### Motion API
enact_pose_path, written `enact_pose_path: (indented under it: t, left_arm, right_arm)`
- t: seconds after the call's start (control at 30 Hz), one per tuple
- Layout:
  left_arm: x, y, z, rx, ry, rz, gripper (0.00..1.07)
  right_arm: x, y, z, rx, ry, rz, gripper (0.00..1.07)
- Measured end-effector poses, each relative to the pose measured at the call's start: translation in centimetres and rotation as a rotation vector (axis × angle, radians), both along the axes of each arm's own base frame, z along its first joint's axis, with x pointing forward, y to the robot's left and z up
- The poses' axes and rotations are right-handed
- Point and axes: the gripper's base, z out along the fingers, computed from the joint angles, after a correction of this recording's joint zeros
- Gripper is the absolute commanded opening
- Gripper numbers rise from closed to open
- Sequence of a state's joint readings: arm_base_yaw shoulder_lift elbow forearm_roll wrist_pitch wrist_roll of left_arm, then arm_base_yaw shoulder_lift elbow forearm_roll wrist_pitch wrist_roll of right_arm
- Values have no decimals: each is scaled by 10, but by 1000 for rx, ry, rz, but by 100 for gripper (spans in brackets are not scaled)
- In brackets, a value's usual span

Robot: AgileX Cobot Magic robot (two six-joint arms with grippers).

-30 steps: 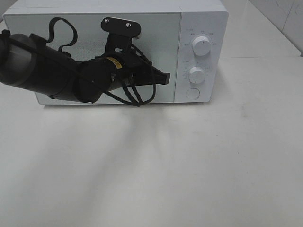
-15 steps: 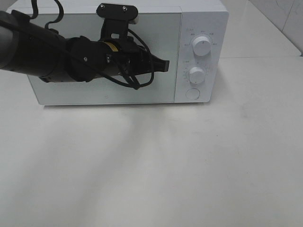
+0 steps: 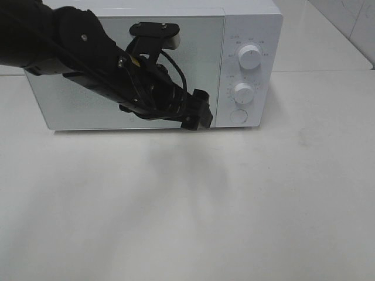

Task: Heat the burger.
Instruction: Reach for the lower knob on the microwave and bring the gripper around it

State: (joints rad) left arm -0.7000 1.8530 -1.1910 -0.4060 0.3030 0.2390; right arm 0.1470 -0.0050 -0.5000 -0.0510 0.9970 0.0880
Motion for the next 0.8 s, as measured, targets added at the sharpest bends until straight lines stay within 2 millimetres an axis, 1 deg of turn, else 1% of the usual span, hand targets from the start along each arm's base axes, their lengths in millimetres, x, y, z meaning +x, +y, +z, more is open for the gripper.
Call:
enact_pose_path:
  t: [0.03,0.17,0.2,0.27,0.3,0.33,0.4,0.43,0.5,0.53,0.57,0.63,0.67,0.73,0.77,0.8]
  left_arm:
    - [-6,2,5,16,35,-23,99]
    - [-13,7,11,45,79,-54,98]
    - [-16,12,15,67,106,-70,98]
    - [-18,14,18,78,118,-80,98]
    - [-21,19,22,103,142,-96,98]
    - [-21,19,22,103,142,-96,98]
    - [-25,28,25,157,192,-122,98]
    - [-25,28,25,157,192,-122,98]
    - [-28,38,23,204,266,-137,98]
    - [-28,38,23,204,266,-137,98]
    - [-29,45,22,229,317,-136,98]
    - [-28,48,21,238,333,-132,98]
    - [-28,55,22,252,367,-122,98]
    - [-27,59,23,257,380,-115,98]
    - [-26,67,27,258,392,-96,98]
    - [-26,67,27,258,392,-96,98]
  right_arm:
    - [0,0,0,0,0,0,68]
    - [0,0,0,0,0,0,68]
    - [0,0,0,0,0,0,68]
    - [0,0,0,0,0,0,68]
    - [0,0,0,0,0,0,68]
    - [0,0,0,0,0,0,68]
    - [0,0,0,0,0,0,68]
    - [0,0,0,0,0,0,68]
    - [0,0,0,0,0,0,68]
    - [0,0,0,0,0,0,68]
    - [0,0,0,0,0,0,68]
    - [0,0,0,0,0,0,68]
    - [0,0,0,0,0,0,68]
    - [0,0,0,0,0,0,68]
    - [0,0,0,0,0,0,68]
    - [0,0,0,0,0,0,68]
